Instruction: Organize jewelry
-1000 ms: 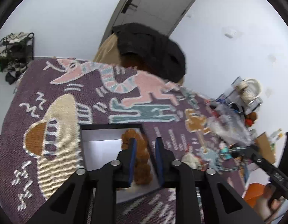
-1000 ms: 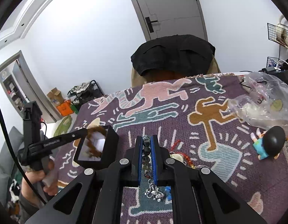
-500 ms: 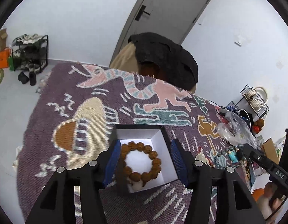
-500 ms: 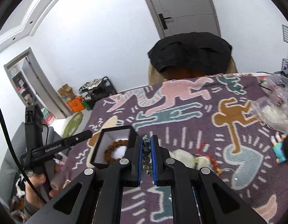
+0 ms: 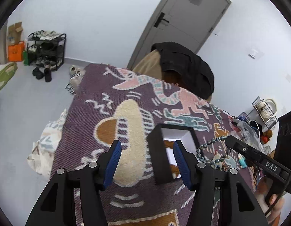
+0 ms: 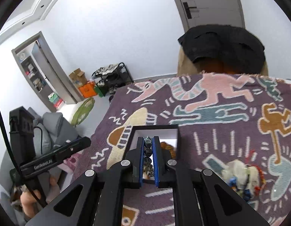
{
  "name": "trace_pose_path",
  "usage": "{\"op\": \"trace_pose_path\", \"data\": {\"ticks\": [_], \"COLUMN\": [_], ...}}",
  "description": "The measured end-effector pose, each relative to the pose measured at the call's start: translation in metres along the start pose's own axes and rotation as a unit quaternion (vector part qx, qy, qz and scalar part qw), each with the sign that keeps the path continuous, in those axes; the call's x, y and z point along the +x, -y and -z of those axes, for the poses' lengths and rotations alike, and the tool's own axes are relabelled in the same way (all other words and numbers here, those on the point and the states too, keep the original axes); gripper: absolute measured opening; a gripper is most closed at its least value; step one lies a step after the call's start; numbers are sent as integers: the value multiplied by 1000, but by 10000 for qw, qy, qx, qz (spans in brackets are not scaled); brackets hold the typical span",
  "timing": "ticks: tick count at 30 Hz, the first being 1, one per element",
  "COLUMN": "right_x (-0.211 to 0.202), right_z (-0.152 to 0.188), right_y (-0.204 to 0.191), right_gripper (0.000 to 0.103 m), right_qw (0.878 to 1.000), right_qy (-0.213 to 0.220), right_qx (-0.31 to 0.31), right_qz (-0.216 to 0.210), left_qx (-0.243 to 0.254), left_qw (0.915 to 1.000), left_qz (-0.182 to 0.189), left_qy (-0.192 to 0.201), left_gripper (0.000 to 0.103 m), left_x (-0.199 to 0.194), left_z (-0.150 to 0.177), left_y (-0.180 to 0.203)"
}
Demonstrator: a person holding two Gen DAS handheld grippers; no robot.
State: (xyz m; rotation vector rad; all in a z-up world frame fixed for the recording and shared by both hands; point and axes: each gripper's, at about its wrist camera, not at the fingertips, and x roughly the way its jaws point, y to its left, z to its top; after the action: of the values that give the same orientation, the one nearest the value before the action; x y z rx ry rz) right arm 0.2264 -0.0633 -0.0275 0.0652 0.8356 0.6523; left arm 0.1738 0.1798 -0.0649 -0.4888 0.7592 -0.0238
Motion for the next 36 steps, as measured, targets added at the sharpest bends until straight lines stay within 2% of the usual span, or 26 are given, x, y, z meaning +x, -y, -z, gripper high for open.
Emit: {"op": "trace_pose_path", "data": {"ticks": [4,5,6,7,8,9,16,20,23,36], "right_x": [14,15,15,12,7,1,-31,-55,-75,-126], "right_z": [-2,-2,-2,0,3,6,23,35,46,88], "right_y": [-10,-11,-12,-12,-11,-8,27,55,79,159], "right_gripper": [10,16,32,42,57,61,61,61,61,62], "right_qw": [9999,9997,9996,9995,9996,9997,9991,9969,9941,9815], "right_qy": [-84,-104,-105,-56,21,123,265,410,547,817], "right_qx": [-103,-132,-151,-162,-164,-158,321,653,910,1614], "right_qz": [-104,-165,-224,-248,-218,-173,12,145,237,627], "left_qx": [-170,-207,-226,-245,-237,-223,-63,106,267,938], "left_qw": [9998,9998,9997,9997,9997,9997,9996,9994,9991,9932], "left_qz": [-44,-28,-10,20,34,43,252,319,337,676], "left_qy": [1,3,6,11,20,27,-54,-35,24,-128], "left_gripper": [59,59,59,59,59,59,59,77,82,82], "left_x": [-1,-1,-2,-2,-2,-2,5,6,5,16], "left_z": [0,0,0,0,0,0,4,9,12,35], "left_y": [-12,-13,-13,-12,-10,-9,18,38,55,133]}}
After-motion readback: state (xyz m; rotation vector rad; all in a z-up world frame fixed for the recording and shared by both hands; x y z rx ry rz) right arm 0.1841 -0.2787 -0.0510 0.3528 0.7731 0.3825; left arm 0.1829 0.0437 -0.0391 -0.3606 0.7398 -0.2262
